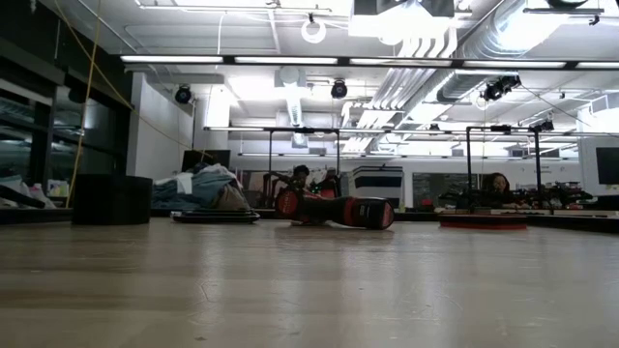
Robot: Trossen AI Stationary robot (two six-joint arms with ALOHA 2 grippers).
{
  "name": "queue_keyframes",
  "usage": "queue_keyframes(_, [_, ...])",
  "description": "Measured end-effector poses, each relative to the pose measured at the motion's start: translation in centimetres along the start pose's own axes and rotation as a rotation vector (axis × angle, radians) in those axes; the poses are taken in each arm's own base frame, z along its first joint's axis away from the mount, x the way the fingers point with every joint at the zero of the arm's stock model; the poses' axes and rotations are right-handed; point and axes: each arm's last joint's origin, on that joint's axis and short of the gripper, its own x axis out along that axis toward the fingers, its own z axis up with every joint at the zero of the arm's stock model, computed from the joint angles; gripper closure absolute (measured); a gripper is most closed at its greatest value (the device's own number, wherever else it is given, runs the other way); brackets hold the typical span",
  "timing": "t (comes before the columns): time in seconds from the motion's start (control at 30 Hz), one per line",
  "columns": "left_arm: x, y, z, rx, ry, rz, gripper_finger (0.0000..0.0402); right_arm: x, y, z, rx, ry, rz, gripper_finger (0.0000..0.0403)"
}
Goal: Coil cords
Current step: Coil the white cable wire into the black spool
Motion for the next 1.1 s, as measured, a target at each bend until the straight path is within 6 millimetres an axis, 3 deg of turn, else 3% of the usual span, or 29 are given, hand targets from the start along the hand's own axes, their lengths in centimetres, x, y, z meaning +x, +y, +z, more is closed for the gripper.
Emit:
queue_keyframes(0.13, [0.0,0.6,-0.5,0.033,0.102,0.037,0.0401,0.0,0.1,-0.2,-0.001,0.015,0.007,0.0403])
queue_keyframes(0.33, [1.0,2.1,-2.2,0.128,0.3,0.228,0.0401,0.0,0.1,-0.2,0.02,0.013,0.021,0.0403])
queue_keyframes(0.57, [2.3,2.3,-3.1,0.362,0.325,0.291,0.0401,-0.3,0.4,-0.7,-0.008,0.046,0.108,0.0403])
queue_keyframes(0.9, [2.8,2.9,-3.5,0.544,0.387,0.357,0.0401,-3.9,-1.8,-0.8,0.026,0.113,0.183,0.0403])
queue_keyframes(1.1, [3.6,3.2,-3.1,0.592,0.327,0.429,0.0401,-5.9,-2.9,-0.9,0.023,0.148,0.195,0.0403])
